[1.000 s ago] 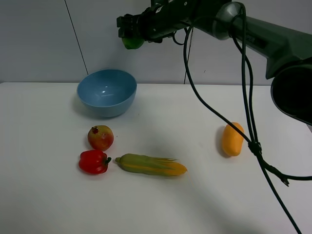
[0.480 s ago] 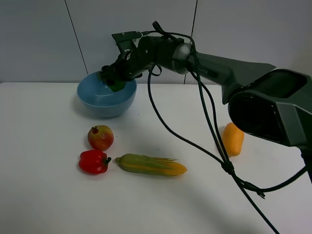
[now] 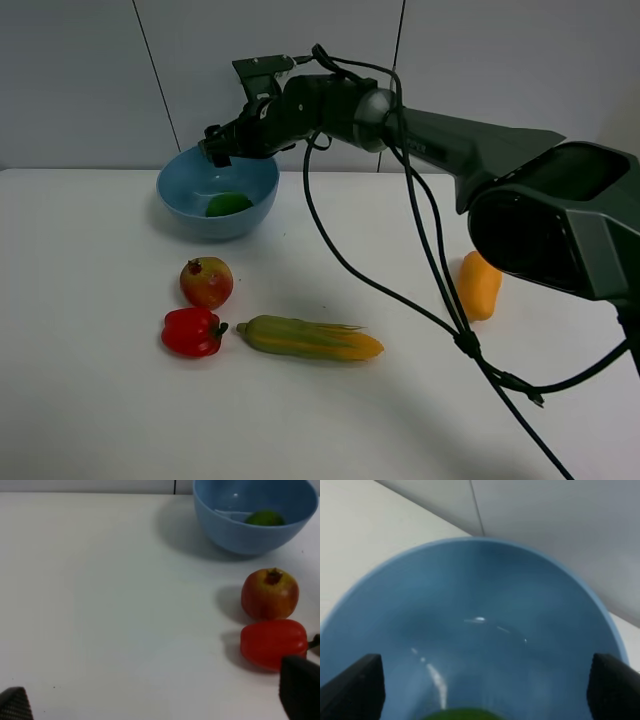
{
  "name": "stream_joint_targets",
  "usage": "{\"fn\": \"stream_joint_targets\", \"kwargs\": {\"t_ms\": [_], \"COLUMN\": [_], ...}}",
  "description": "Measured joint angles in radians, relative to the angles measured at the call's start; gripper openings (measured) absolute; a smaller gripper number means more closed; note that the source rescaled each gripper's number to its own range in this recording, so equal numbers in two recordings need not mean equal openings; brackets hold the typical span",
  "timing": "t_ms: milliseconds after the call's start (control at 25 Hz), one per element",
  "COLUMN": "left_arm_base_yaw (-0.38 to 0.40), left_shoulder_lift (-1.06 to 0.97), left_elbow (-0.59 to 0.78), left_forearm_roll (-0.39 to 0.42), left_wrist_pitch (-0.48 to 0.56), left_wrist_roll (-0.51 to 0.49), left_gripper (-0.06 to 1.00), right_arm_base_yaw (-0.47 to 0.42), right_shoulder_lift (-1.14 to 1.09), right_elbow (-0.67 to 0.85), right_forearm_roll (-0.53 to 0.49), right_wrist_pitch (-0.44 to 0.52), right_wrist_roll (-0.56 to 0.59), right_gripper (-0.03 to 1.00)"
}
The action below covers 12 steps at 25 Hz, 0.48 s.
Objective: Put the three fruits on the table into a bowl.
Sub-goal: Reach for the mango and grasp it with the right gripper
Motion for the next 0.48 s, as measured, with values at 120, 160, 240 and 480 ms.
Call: {"fn": "stream_joint_targets", "kwargs": {"t_ms": [120,160,240,480], "left_arm_base_yaw": [0.0,0.0,0.0,0.0], "left_shoulder_lift": [0.0,0.0,0.0,0.0], "left_elbow": [0.0,0.0,0.0,0.0], "left_forearm_roll": [0.0,0.0,0.0,0.0], "left_wrist_pitch": [0.0,0.0,0.0,0.0], "left_wrist_roll": [0.0,0.0,0.0,0.0], "left_gripper": [1.0,1.0,1.0,1.0], "right_arm_base_yaw": [0.0,0.0,0.0,0.0], "right_shoulder_lift": [-0.086,-0.118,-0.206,-0.453], "right_elbow": [0.0,0.0,0.0,0.0], "right_forearm_roll": [-0.021,-0.037,-0.056,-0.088], "right_wrist_pitch": [0.041,0.055,0.069,0.079], "right_wrist_roll": [0.0,0.0,0.001,0.001], "right_gripper": [0.51,0.51,0.51,0.51]}}
